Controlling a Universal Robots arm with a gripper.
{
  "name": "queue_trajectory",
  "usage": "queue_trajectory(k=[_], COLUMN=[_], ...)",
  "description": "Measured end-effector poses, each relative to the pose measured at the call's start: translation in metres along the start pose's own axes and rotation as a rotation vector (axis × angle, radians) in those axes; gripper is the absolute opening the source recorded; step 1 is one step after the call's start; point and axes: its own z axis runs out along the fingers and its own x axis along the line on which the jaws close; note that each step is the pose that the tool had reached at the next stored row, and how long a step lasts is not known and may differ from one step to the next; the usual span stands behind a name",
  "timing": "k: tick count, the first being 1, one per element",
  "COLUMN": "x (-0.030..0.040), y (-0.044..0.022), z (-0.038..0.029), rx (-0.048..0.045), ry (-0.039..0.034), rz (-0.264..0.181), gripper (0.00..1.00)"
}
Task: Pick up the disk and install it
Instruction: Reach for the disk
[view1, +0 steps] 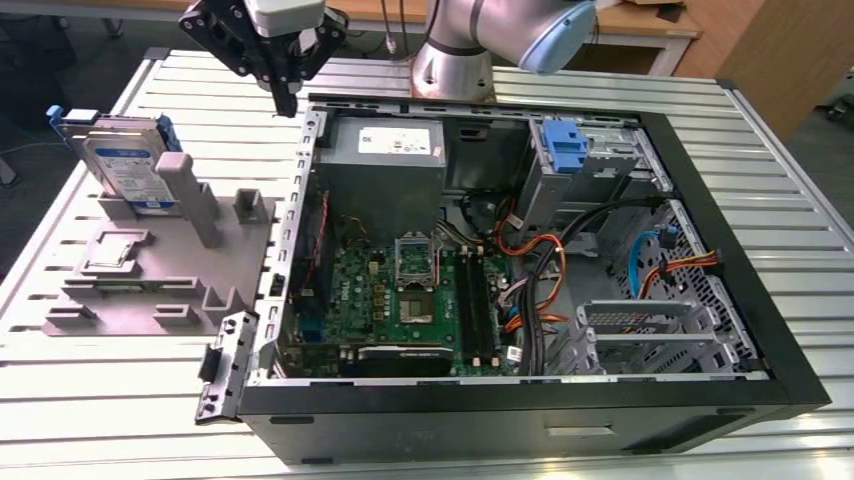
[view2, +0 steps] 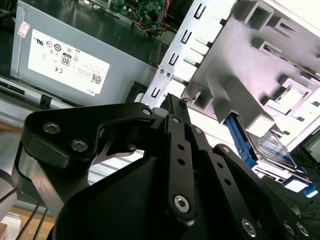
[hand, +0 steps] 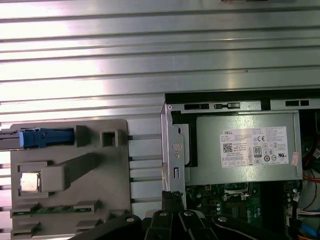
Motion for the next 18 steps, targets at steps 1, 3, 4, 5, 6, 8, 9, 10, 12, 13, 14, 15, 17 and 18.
queue_trajectory(k=[1, 3, 4, 5, 6, 8, 9, 10, 12, 13, 14, 15, 17, 18], x=[0.0006, 0.0019, 0.0029, 0.0040, 0.0048, 0.0060, 0.0065, 0.0071, 0.0081, 0.0087, 0.0093, 0.0099, 0.0111, 0.0116], y=[0.0000, -0.0001, -0.0002, -0.0003, -0.0004, -0.0005, -0.0005, -0.0005, -0.0006, -0.0007, -0.0007, -0.0008, -0.0009, -0.0009], z=[0.0000, 0.0000, 0.0000, 0.0001, 0.0001, 0.0001, 0.0001, 0.0001, 0.0002, 0.0002, 0.0002, 0.0003, 0.0003, 0.0004], rx=[0.0000, 0.0000, 0.0000, 0.0000, -0.0001, 0.0000, 0.0000, 0.0000, -0.0001, 0.0000, 0.0000, 0.0000, 0.0000, -0.0001], ry=[0.0000, 0.0000, 0.0001, 0.0000, 0.0000, 0.0000, 0.0000, 0.0000, 0.0000, 0.0000, 0.0000, 0.0000, 0.0000, 0.0000], rz=[0.000, 0.000, 0.000, 0.000, 0.000, 0.000, 0.000, 0.000, 0.000, 0.000, 0.000, 0.000, 0.000, 0.000], gripper=[0.10, 0.10, 0.10, 0.10, 0.10, 0.10, 0.10, 0.10, 0.10, 0.10, 0.10, 0.10, 0.10, 0.10])
